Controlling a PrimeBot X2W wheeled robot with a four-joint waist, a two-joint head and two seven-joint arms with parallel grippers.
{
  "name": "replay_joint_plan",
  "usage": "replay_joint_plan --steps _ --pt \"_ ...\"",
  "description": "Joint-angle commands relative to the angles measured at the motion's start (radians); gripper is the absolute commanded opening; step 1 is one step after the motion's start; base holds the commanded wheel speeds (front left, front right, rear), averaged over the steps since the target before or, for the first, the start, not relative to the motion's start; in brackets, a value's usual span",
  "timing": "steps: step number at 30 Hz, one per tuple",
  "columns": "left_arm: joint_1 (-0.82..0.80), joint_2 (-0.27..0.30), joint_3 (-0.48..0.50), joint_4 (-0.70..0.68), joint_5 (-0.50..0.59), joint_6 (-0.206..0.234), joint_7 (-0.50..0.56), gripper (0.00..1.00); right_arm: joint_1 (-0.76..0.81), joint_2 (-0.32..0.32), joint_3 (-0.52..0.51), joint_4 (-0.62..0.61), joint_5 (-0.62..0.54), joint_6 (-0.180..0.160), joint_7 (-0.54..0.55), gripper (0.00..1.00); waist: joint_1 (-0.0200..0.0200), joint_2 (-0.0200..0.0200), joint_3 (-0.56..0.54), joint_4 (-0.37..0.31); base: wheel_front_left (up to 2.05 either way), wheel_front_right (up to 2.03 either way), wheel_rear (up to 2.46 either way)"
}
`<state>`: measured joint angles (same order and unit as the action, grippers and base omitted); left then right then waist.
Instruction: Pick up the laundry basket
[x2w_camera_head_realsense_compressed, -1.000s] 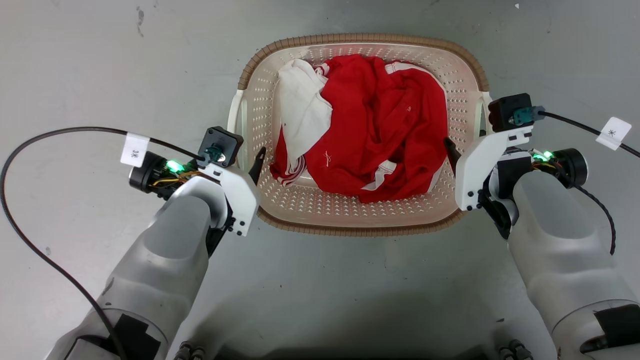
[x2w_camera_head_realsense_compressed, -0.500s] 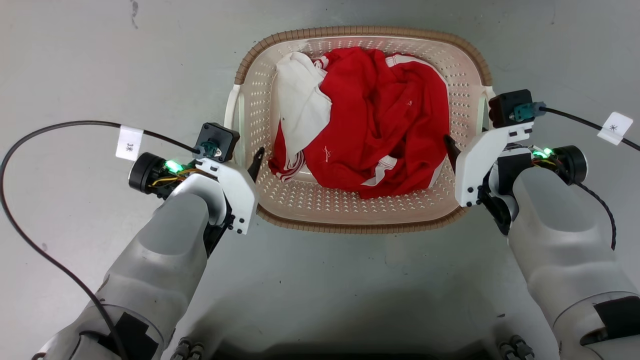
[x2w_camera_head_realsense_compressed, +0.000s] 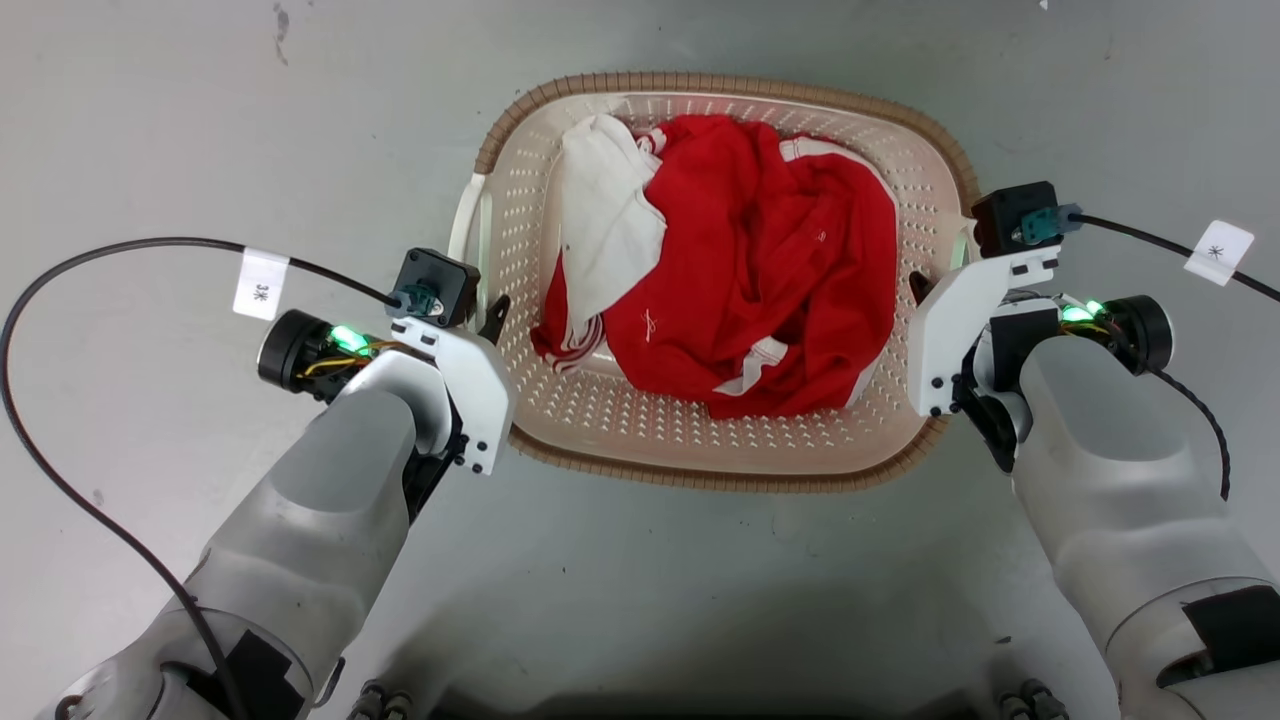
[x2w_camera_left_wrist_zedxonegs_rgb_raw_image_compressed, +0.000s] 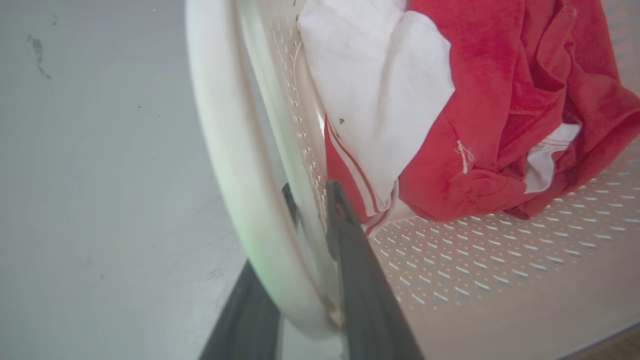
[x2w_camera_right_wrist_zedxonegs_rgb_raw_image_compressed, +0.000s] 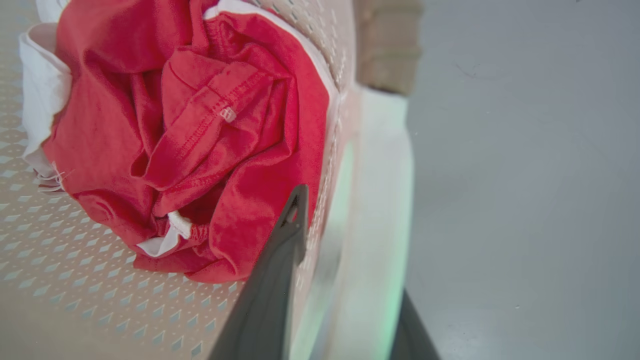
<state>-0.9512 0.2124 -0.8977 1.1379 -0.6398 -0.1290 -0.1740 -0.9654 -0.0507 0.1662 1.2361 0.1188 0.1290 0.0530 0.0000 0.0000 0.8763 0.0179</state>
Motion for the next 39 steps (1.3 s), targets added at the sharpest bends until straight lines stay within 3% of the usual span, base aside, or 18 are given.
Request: replay_joint_plan --steps 1,12,26,39 --pt "0.004 0.006 -0.011 -0.006 0.0 -0.001 0.005 0.0 -0.014 0.001 0.01 0.004 -0.017 0.003 0.002 0.0 0.0 0.0 -0.009 -0.002 0.0 0.0 0.0" --pt "0.06 0.064 -0.171 -0.096 -0.15 -0.002 0.146 0.0 0.013 0.001 0.086 0.037 -0.044 0.003 0.15 0.0 0.0 0.0 -0.179 -0.011 0.0 0.0 0.0" --pt "0.154 0.174 -0.337 -0.261 -0.401 -0.002 0.343 0.0 0.135 -0.001 0.267 0.016 0.137 0.004 0.365 0.0 0.0 0.0 -0.487 -0.03 0.0 0.0 0.0" --pt "0.226 0.229 -0.381 -0.364 -0.475 -0.002 0.492 0.0 0.205 -0.001 0.418 -0.046 0.3 0.008 0.555 0.0 0.0 0.0 -0.693 -0.047 0.0 0.0 0.0"
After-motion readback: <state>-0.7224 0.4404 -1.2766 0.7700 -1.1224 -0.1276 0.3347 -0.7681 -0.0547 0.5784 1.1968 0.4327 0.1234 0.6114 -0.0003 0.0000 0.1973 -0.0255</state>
